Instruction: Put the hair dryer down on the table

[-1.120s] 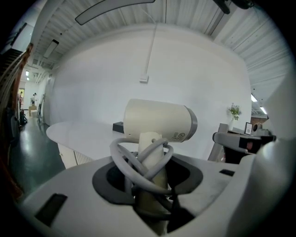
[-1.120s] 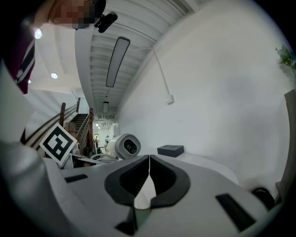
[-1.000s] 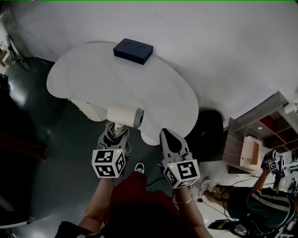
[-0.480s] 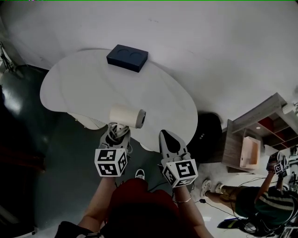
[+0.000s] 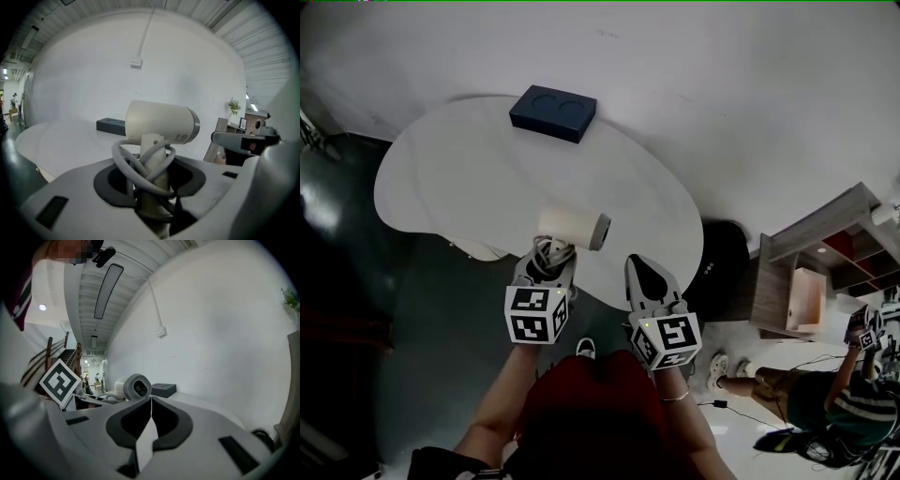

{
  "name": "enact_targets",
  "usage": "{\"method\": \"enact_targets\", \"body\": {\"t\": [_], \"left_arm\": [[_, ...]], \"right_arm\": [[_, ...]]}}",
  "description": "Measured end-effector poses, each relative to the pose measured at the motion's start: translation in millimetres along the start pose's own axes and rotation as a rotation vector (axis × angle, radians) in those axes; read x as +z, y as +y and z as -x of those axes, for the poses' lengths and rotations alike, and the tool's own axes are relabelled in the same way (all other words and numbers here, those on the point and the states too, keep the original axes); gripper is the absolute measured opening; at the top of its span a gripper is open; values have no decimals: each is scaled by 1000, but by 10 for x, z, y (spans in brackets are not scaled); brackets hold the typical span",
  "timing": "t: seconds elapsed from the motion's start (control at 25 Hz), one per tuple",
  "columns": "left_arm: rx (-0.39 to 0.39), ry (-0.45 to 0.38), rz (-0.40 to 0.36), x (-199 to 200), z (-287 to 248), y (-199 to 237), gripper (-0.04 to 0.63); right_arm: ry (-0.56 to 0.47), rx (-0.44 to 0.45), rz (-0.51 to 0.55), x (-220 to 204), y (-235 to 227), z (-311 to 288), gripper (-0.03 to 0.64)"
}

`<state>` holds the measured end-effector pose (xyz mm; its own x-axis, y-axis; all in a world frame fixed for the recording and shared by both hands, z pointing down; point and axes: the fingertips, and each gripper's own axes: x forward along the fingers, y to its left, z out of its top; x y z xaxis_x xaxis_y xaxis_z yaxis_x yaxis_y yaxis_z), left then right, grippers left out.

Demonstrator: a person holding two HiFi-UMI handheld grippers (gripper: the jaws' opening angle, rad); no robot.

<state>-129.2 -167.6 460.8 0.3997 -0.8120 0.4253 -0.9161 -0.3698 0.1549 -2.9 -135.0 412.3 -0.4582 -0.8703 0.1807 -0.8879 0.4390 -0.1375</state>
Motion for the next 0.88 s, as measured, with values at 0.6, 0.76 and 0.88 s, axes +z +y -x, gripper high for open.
{"method": "enact_targets", "body": {"t": [0.6, 0.76, 0.88], "left_arm": [[-12, 82, -2, 25, -594, -19, 202], [-11, 107, 0, 31, -778, -23, 202], [-10, 128, 3, 23, -889, -17, 202]], "right_arm": [[11, -18, -23, -11, -406, -287, 15], [24, -13, -26, -7, -520, -416, 15], [34, -18, -37, -28, -593, -507, 15]]}}
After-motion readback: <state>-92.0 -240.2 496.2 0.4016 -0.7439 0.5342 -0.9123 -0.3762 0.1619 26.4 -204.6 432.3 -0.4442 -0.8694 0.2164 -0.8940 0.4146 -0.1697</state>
